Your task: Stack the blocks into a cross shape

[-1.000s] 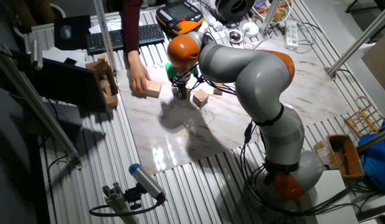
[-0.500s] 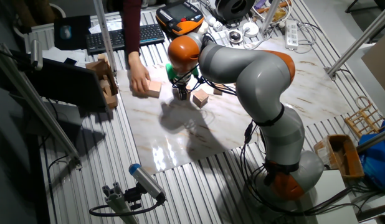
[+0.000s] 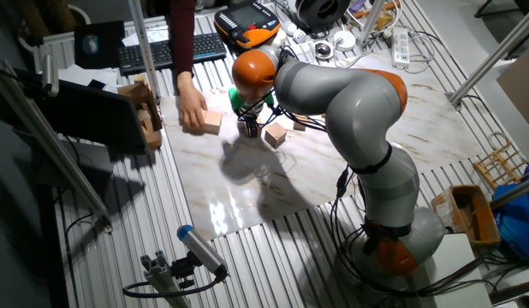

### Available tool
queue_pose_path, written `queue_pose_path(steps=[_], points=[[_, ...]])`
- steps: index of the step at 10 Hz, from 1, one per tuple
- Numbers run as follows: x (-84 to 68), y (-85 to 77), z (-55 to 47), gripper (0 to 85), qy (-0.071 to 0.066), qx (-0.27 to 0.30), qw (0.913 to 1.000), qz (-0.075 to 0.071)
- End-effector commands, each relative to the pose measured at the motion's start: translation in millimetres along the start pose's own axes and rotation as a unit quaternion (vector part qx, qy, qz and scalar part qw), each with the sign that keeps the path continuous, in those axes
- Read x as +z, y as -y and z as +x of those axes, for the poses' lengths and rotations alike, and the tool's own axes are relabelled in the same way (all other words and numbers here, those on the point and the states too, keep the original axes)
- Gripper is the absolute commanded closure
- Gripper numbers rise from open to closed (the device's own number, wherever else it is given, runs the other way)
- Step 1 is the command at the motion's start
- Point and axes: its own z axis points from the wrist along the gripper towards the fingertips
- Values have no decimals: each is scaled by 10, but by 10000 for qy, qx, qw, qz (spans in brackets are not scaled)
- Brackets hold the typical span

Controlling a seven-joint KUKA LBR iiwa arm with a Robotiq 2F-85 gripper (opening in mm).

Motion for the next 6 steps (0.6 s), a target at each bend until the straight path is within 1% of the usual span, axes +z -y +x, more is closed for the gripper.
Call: queue_pose_path(steps=[1, 3, 5, 6], points=[[-4, 2, -1, 0, -1, -1, 10000, 1], [-4, 3, -2, 0, -13, 0, 10000, 33], [-10, -2, -7, 0, 5, -48, 10000, -15], [-13, -7, -15, 0, -17, -53, 10000, -13]])
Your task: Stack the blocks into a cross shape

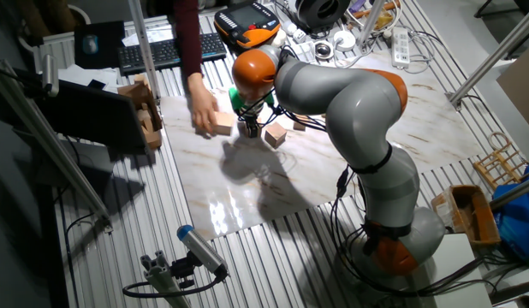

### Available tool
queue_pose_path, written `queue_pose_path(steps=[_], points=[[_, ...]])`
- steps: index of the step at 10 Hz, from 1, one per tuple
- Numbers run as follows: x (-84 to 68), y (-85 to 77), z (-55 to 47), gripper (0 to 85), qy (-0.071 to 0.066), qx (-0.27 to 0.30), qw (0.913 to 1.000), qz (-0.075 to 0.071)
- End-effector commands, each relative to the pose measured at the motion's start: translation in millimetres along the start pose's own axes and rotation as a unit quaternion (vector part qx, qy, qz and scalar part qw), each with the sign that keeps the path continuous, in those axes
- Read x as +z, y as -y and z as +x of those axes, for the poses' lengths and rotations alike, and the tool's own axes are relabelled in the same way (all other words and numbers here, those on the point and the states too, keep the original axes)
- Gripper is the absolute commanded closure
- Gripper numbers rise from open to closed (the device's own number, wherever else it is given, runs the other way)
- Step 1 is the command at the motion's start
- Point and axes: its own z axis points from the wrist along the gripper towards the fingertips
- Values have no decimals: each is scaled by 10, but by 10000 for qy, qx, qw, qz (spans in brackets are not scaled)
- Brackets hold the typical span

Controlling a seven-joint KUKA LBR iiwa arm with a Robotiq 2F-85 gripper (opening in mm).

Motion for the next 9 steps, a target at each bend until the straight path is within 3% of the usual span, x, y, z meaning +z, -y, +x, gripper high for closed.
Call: queue_pose_path(steps=[1, 3, 6, 9], points=[[0, 0, -2, 0, -4, 8, 10000, 11], [-8, -12, -4, 0, 10, 14, 10000, -13], [-45, -8, -6, 0, -14, 55, 10000, 66], [-94, -38, 4, 0, 28, -10, 10000, 16]])
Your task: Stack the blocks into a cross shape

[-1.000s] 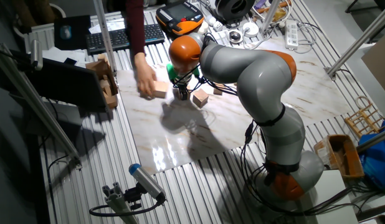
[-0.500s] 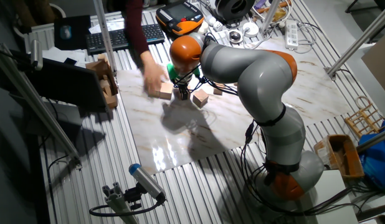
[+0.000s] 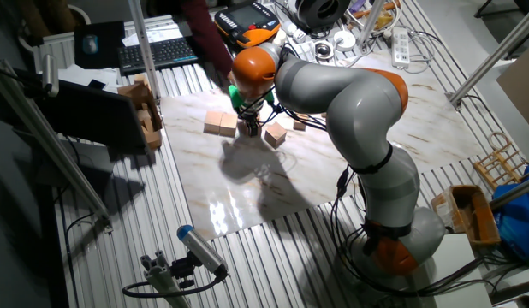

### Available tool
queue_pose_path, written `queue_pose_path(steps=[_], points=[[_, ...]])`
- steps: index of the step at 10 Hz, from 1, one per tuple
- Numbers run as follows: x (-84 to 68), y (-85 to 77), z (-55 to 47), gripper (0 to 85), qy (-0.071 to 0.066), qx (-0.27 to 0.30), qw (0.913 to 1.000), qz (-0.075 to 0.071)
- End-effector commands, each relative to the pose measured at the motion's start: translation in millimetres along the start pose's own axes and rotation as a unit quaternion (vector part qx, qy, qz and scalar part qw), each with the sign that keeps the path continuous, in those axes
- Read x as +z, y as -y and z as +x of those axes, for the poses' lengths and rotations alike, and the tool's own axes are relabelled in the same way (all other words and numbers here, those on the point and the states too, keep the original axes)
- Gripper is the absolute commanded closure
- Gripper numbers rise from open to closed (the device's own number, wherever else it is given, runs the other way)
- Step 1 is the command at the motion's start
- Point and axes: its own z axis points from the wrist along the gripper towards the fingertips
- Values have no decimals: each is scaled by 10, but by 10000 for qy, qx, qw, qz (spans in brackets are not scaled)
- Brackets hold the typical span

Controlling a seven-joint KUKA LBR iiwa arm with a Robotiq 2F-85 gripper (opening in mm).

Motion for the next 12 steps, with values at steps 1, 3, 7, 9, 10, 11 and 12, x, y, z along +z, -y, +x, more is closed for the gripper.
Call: queue_pose_path(steps=[1, 3, 7, 9, 10, 11, 12], points=[[-2, 6, 5, 0, 1, 6, 10000, 5], [-23, -12, 0, 0, 31, 42, 10000, 2], [-32, -25, 15, 0, 17, 20, 10000, 11], [-64, -25, 13, 0, 19, 35, 10000, 42], [-61, -27, 13, 0, 25, 27, 10000, 26], [-66, -31, 9, 0, 54, 9, 10000, 0], [-67, -31, -6, 0, 48, 18, 10000, 24]])
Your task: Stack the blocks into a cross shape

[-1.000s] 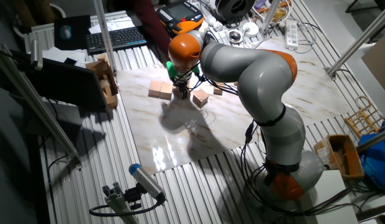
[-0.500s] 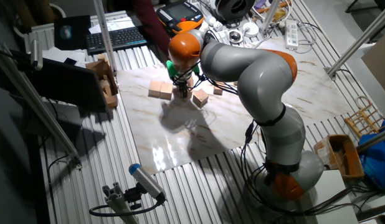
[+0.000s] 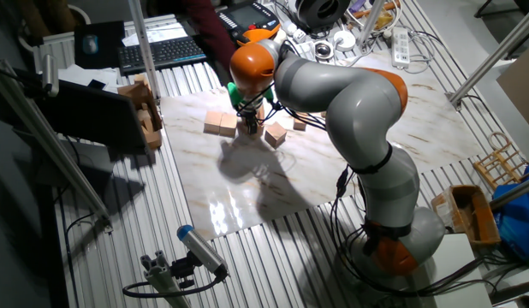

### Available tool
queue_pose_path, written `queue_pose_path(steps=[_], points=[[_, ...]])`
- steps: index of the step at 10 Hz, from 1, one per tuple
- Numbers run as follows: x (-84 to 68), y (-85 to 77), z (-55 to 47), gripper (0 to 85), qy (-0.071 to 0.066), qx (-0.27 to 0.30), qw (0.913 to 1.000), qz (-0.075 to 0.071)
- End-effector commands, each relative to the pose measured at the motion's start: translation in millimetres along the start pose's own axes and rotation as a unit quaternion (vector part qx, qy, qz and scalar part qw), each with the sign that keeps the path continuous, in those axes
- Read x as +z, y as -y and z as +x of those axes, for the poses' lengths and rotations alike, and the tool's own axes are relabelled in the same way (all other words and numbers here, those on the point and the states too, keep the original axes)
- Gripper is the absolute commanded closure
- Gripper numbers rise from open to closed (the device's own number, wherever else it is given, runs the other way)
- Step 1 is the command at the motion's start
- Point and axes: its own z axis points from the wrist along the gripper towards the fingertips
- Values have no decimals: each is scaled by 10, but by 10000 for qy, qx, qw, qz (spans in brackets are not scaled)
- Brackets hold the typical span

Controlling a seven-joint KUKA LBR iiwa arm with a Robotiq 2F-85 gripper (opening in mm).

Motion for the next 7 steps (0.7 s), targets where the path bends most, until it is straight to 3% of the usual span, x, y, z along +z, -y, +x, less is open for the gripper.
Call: queue_pose_path(steps=[1, 3, 7], points=[[-2, 4, 2, 0, -12, 4, 10000, 15], [-4, -20, -7, 0, 5, -37, 10000, -56], [-38, -37, -48, 0, -3, -74, 10000, -63]])
